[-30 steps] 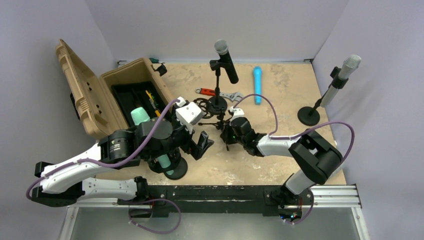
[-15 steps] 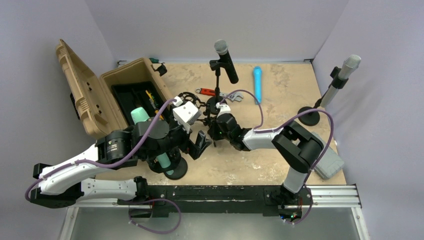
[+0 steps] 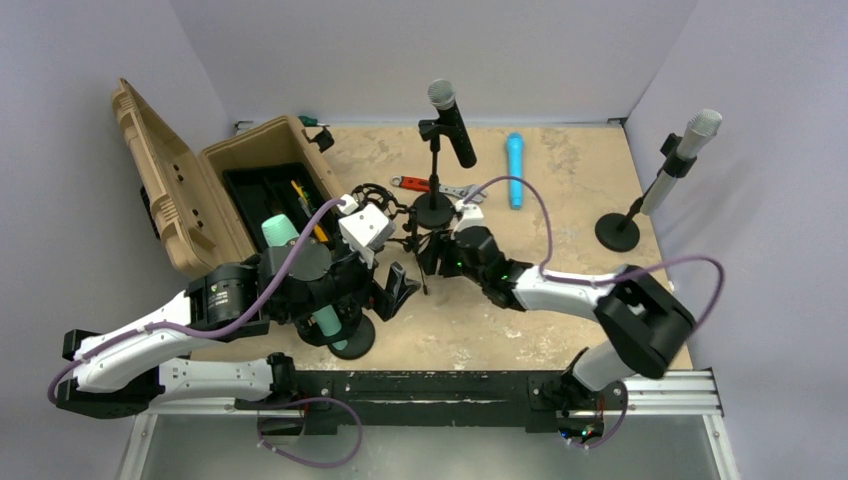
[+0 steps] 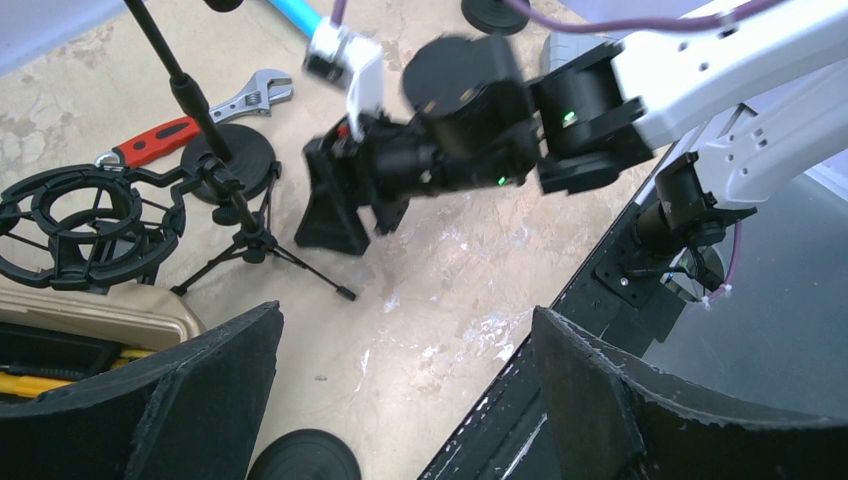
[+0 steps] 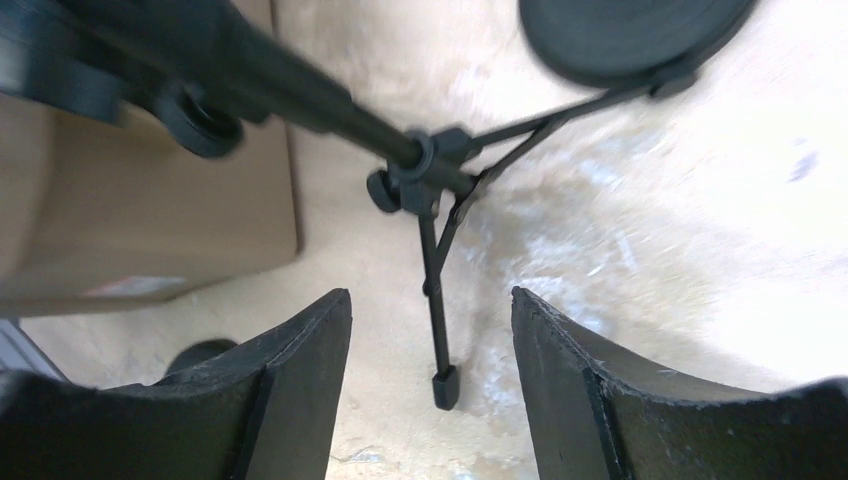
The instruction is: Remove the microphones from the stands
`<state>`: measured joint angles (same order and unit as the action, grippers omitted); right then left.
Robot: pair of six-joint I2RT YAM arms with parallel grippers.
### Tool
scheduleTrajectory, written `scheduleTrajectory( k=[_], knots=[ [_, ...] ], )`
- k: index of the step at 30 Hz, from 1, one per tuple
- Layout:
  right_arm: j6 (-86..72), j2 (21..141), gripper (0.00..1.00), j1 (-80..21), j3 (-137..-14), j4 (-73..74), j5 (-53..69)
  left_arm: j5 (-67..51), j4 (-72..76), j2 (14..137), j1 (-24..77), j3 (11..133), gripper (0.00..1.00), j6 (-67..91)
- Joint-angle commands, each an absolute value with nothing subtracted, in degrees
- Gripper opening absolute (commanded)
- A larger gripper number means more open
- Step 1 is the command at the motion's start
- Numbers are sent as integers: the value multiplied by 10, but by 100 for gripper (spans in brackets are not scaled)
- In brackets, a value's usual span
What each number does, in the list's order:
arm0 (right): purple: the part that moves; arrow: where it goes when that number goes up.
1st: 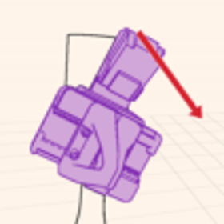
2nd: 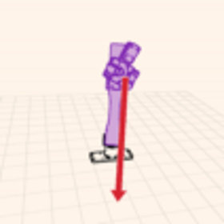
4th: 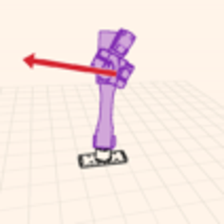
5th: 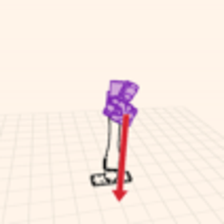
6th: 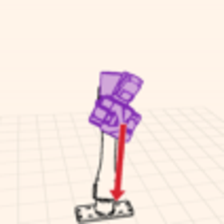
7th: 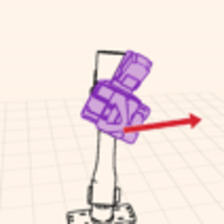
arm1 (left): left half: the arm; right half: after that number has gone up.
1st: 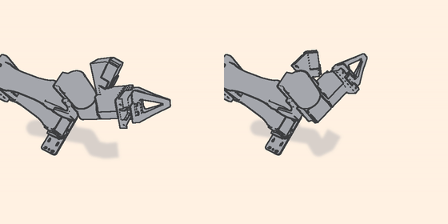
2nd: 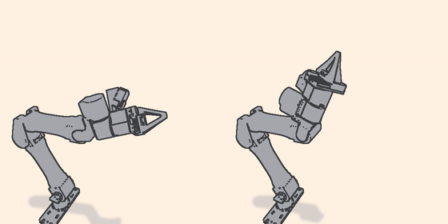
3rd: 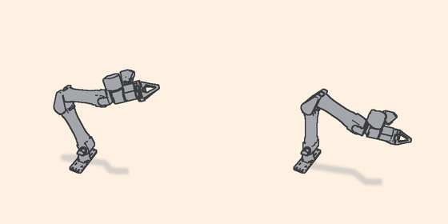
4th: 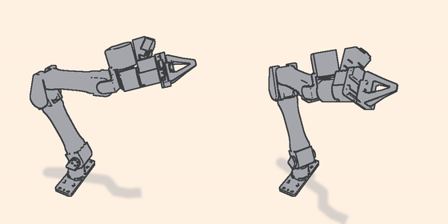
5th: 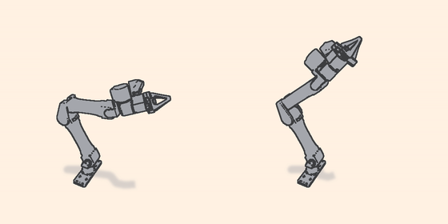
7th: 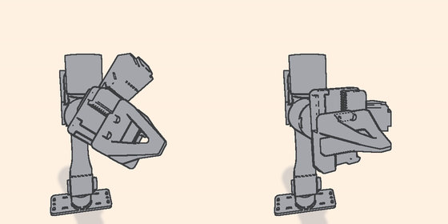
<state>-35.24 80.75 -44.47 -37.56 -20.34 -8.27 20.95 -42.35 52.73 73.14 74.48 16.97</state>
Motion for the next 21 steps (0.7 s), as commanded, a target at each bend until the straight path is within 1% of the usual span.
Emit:
scheduleTrajectory(
  k=[1, 5, 9, 18, 20, 21],
  knots=[
    [-286, 745, 59, -418, -359, -241, -115, 201, -395, 520, 729, 736, 92, 176],
    [-240, 757, 57, -416, -375, -328, -170, 197, -390, 519, 728, 736, 92, 175],
    [-208, 824, 55, -416, -428, -391, -217, 195, -394, 513, 729, 738, 92, 180],
    [-153, 976, 56, -414, -581, -429, -327, 195, -400, 508, 727, 744, 93, 175],
    [-142, 1007, 56, -414, -606, -430, -340, 193, -401, 510, 727, 747, 93, 172],
    [-137, 1019, 54, -414, -616, -431, -341, 194, -401, 511, 727, 747, 93, 170]
  ],
)
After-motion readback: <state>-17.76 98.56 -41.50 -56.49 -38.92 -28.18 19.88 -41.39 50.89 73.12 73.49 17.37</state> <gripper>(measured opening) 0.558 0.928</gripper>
